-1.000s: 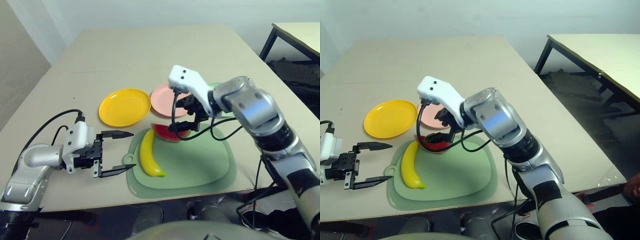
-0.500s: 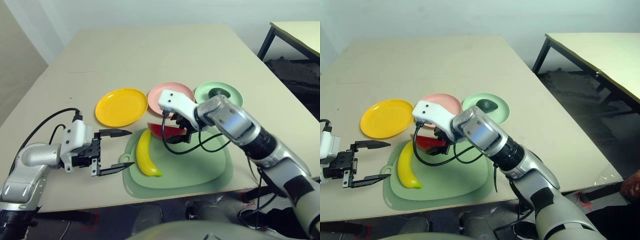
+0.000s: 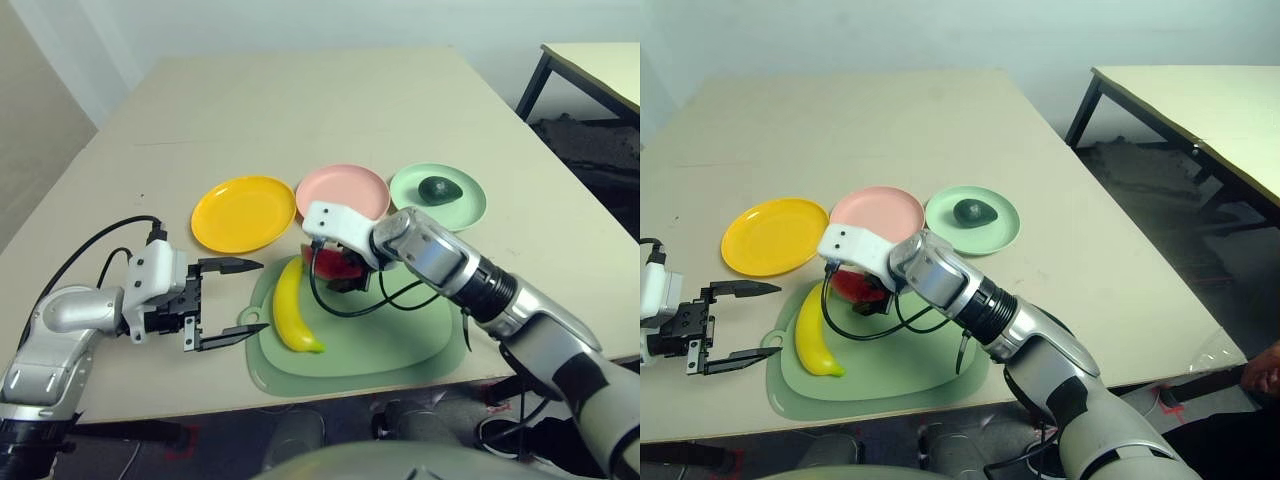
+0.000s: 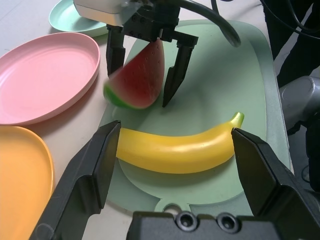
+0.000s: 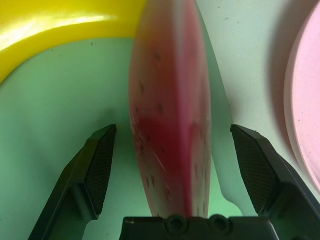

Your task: Place the fruits into color-matched plates.

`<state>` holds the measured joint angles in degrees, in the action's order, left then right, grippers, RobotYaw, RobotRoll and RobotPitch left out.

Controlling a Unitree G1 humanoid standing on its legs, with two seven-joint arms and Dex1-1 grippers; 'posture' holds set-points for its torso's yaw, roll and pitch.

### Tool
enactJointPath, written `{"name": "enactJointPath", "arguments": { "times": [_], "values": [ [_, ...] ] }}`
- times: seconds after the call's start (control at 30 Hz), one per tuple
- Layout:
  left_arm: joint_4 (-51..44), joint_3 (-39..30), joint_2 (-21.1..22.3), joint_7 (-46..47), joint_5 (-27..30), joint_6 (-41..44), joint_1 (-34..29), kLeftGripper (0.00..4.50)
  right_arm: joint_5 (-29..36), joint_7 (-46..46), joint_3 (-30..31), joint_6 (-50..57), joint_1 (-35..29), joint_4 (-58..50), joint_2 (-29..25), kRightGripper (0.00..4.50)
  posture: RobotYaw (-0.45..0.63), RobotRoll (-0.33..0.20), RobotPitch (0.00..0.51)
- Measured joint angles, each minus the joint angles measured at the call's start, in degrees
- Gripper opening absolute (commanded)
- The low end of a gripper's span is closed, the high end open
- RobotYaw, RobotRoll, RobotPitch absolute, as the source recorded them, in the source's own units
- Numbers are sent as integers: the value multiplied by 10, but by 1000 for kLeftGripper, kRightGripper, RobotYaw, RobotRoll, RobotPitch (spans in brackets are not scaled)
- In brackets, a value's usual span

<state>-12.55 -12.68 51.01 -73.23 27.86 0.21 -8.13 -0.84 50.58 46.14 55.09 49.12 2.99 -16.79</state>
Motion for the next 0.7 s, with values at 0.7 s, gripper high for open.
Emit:
{"name": "enactJointPath", "arguments": {
  "times": [0.7],
  "values": [
    [13, 3, -20, 5, 0, -8, 21, 4500, 31, 81, -79, -1, 130, 34, -52, 2413, 89, 0, 28]
  ]
}}
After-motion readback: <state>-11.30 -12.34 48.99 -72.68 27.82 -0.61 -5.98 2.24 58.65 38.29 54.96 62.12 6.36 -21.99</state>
